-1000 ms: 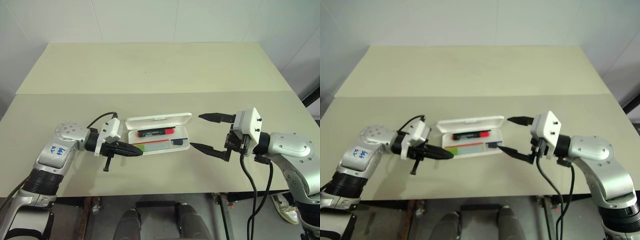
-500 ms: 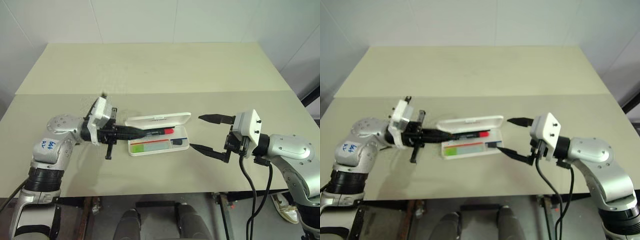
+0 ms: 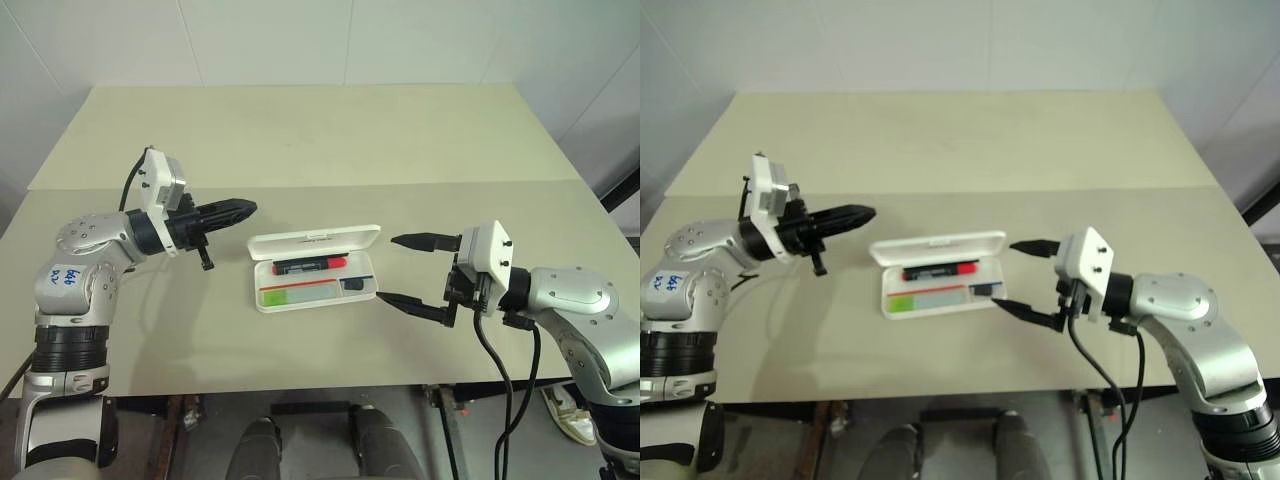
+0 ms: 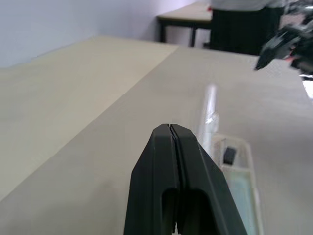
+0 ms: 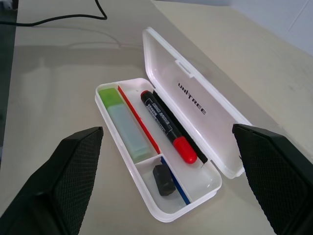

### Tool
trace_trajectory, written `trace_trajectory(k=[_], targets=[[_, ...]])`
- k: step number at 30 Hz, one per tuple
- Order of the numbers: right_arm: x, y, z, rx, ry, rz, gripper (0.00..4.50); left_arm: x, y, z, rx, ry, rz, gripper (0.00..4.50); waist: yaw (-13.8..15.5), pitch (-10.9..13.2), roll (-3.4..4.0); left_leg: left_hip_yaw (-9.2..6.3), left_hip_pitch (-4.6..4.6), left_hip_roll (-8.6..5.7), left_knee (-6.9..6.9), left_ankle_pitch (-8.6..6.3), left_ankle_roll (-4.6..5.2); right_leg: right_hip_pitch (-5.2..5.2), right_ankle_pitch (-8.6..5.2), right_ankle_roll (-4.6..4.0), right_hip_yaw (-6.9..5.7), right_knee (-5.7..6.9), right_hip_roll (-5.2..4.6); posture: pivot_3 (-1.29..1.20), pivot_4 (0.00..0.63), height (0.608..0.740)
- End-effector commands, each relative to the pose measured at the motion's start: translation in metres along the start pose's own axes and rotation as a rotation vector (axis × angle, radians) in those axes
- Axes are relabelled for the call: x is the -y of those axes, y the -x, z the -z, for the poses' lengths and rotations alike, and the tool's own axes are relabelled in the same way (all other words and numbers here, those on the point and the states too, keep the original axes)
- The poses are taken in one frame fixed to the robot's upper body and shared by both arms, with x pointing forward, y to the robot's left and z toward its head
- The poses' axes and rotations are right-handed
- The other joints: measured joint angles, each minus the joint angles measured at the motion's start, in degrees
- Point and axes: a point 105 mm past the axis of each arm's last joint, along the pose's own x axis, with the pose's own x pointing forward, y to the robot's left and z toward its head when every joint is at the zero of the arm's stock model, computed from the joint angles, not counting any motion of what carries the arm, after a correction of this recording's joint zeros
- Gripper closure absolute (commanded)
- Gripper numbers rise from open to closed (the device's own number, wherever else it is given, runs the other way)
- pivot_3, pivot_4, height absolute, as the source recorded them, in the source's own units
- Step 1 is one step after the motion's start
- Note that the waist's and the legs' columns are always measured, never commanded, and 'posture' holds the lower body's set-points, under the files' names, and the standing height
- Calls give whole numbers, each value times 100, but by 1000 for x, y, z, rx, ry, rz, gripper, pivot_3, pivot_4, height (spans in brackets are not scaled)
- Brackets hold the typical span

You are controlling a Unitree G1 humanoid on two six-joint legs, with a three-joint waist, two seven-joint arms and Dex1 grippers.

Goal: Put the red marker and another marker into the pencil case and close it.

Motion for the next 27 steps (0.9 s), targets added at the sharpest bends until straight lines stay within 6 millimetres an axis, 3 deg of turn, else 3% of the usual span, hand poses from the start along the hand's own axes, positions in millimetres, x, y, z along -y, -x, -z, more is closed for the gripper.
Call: trace_trajectory(k=[1, 12, 20, 27], targets=[[1, 0, -10, 29, 44, 4, 0, -8, 5, 6, -73, -34, -52, 4466, 1, 0, 0, 0, 0, 0, 0, -1, -1, 0, 0, 0, 0, 0, 0, 0, 150, 740], [2, 0, -12, 31, 48, 19, 0, 11, -15, 39, -224, -49, 101, 4466, 8, 0, 0, 0, 0, 0, -3, -2, -3, 0, -4, -8, -1, -1, 0, 0, 150, 740], [1, 0, -13, 33, 50, 28, 0, 16, -23, 45, -264, -76, 182, 4466, 4, 0, 0, 0, -1, 0, -4, -2, -3, -1, -7, -12, -1, -2, 0, 0, 150, 740], [1, 0, -13, 35, 50, 41, 0, 36, -26, 52, -333, -186, 374, 4466, 9, 0, 0, 0, -1, 0, -7, -2, -3, -1, -6, -10, -1, -3, 0, 0, 150, 740]])
